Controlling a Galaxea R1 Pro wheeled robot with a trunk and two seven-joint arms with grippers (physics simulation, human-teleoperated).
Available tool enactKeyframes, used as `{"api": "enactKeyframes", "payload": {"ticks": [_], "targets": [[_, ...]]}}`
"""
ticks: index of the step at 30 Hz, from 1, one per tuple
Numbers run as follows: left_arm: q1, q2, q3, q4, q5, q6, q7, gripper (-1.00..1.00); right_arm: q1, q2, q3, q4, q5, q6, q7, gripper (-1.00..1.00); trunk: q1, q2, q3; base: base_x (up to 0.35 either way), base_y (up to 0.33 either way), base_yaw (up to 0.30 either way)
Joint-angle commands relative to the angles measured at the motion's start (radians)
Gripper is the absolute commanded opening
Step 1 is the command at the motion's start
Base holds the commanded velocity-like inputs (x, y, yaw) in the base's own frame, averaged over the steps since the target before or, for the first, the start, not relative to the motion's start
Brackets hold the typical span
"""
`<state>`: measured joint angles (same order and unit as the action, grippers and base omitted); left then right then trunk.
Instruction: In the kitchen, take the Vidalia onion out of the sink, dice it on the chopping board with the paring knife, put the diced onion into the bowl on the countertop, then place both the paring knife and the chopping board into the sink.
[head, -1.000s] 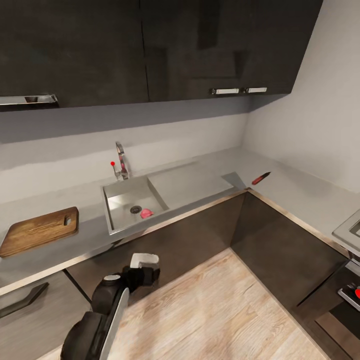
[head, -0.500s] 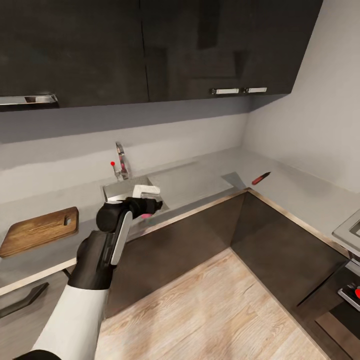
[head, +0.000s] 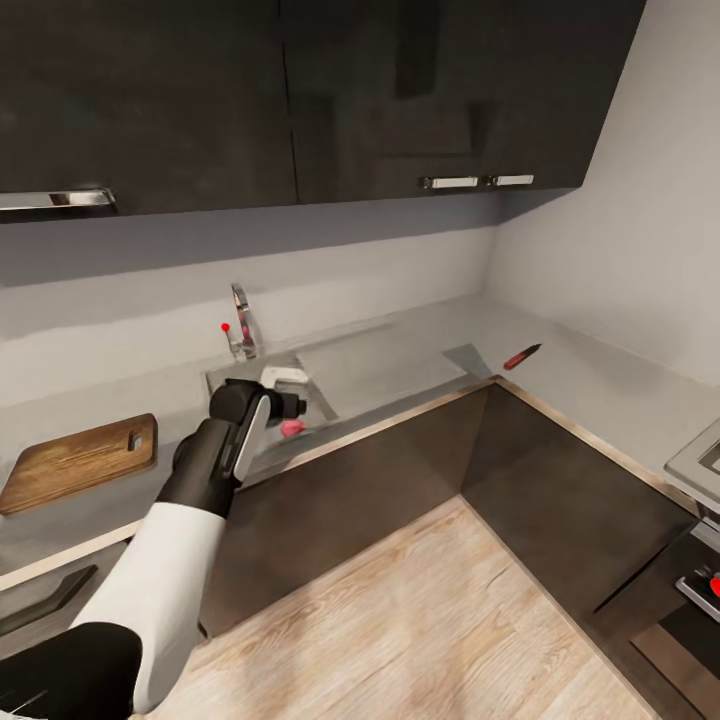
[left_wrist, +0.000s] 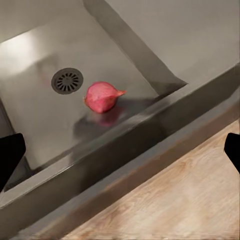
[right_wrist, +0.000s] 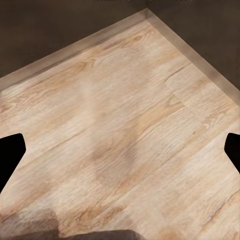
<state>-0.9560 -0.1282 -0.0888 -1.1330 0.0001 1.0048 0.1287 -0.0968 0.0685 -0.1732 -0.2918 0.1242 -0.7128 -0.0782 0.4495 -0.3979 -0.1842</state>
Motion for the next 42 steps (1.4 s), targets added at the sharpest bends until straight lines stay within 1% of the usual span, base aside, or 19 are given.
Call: {"api": "enactKeyframes", "payload": {"ticks": [1,4,9,11,12,13,16,19,24,35,40,42], "targets": [[-0.002,0.001,0.007,0.010,0.002,0.004,0.007,1.00,-0.001,0.001,-0.003,0.000,0.011,-0.002,-0.008,1.00,0.001,-0.002,-0.002,0.000,0.000,0.000],[-0.002,0.005,0.017,0.025,0.003,0.004,0.009,1.00,-0.001,0.001,-0.002,0.000,0.011,-0.002,-0.008,1.00,0.001,-0.002,-0.002,0.000,0.000,0.000],[-0.003,0.006,0.021,0.016,0.004,0.005,0.004,1.00,0.000,0.001,-0.002,0.000,0.011,-0.002,-0.008,1.00,0.001,-0.002,-0.002,0.000,0.000,0.000],[-0.003,0.008,0.020,0.008,0.004,0.005,-0.017,1.00,0.000,0.001,-0.002,0.000,0.011,-0.002,-0.008,1.00,0.001,-0.002,-0.002,0.000,0.000,0.000],[-0.003,0.009,0.020,0.003,0.004,0.005,-0.038,1.00,0.000,0.001,-0.002,0.000,0.011,-0.002,-0.008,1.00,0.001,-0.002,-0.002,0.000,0.000,0.000],[-0.003,0.013,0.020,-0.002,0.004,0.005,-0.061,1.00,0.000,0.001,-0.002,0.000,0.011,-0.002,-0.008,1.00,0.001,-0.002,-0.002,0.000,0.000,0.000],[-0.003,0.024,0.020,-0.007,0.002,0.004,-0.101,1.00,0.000,0.001,-0.002,0.000,0.011,-0.002,-0.008,1.00,0.001,-0.002,-0.002,0.000,0.000,0.000],[-0.003,0.032,0.020,-0.005,0.001,0.003,-0.128,1.00,0.000,0.001,-0.002,0.000,0.011,-0.003,-0.008,1.00,0.001,-0.002,-0.002,0.000,0.000,0.000],[-0.003,0.037,0.021,0.002,-0.001,0.003,-0.134,1.00,0.000,0.001,-0.003,0.000,0.011,-0.007,-0.008,1.00,0.001,-0.002,-0.002,0.072,0.000,0.000],[-0.003,0.039,0.021,0.021,0.000,0.002,-0.133,1.00,-0.001,0.000,-0.003,0.000,0.011,-0.007,-0.008,1.00,0.001,-0.002,-0.002,0.273,0.000,0.000],[-0.003,0.039,0.020,0.051,0.000,0.002,-0.131,1.00,0.000,0.000,-0.003,0.000,0.011,-0.007,-0.008,1.00,0.001,-0.002,-0.002,0.302,0.000,0.000],[-0.003,0.039,0.020,0.077,-0.001,0.003,-0.130,1.00,-0.001,-0.001,-0.003,0.000,0.011,-0.007,-0.008,1.00,0.001,-0.002,-0.002,0.283,0.000,0.000]]}}
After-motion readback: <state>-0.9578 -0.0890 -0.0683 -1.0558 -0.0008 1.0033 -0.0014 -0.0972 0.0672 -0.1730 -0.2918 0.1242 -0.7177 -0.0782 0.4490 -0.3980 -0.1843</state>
